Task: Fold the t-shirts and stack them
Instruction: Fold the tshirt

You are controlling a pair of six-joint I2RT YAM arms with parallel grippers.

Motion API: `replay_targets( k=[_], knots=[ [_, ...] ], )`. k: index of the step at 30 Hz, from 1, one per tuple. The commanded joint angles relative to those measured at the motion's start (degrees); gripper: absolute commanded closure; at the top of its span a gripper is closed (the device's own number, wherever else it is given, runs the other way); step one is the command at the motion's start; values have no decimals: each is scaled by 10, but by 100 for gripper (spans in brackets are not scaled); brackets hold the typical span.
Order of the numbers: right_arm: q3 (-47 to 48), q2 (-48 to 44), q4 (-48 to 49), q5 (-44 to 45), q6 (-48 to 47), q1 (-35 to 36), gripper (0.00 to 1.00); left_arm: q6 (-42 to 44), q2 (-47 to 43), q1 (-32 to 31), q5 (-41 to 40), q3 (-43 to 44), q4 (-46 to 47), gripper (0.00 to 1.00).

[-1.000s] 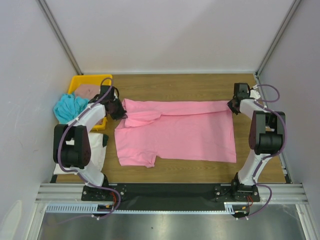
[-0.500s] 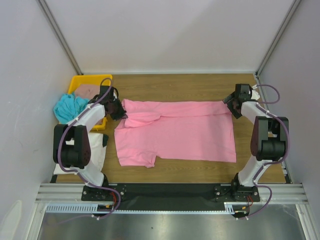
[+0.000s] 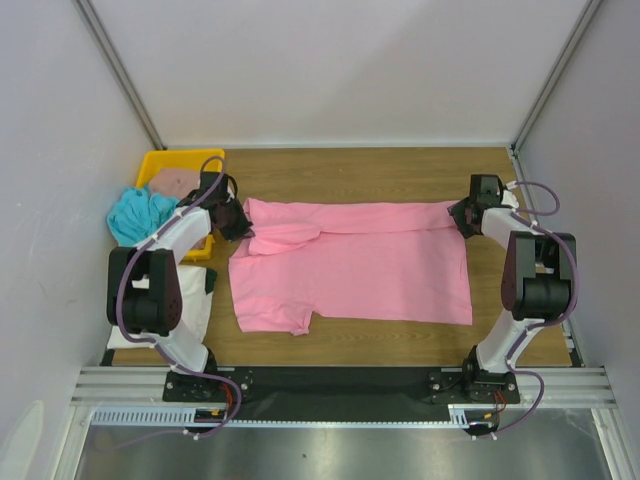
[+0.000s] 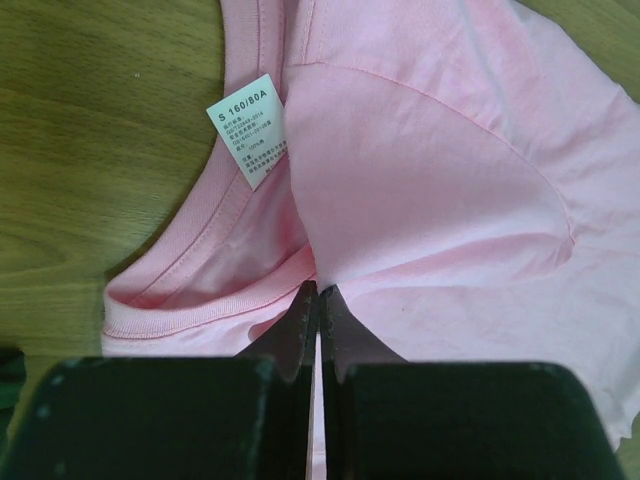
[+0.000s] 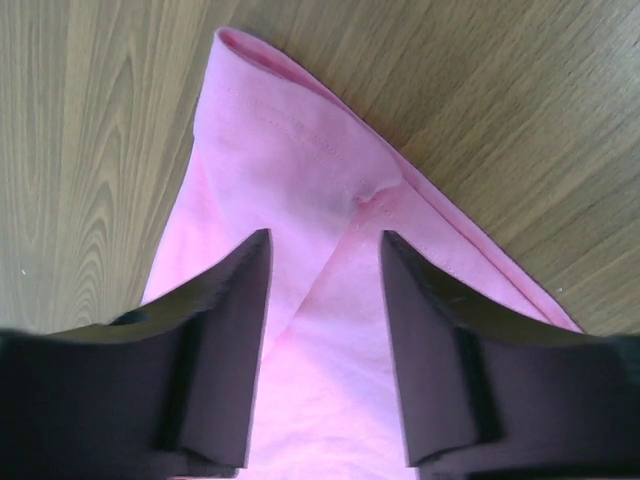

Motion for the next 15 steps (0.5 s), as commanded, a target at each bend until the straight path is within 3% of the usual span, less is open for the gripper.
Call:
replay_targets(
  k=[1, 6, 15],
  knots=[
    [0, 11, 15, 27, 8, 0, 50, 5, 1, 7, -12, 14, 12, 100],
    [2, 26, 8, 51, -10, 2, 58, 6, 3, 12, -15, 16, 13, 100],
    [9, 38, 19, 77, -27, 1, 57, 9, 5, 17, -18, 23, 12, 100]
  ],
)
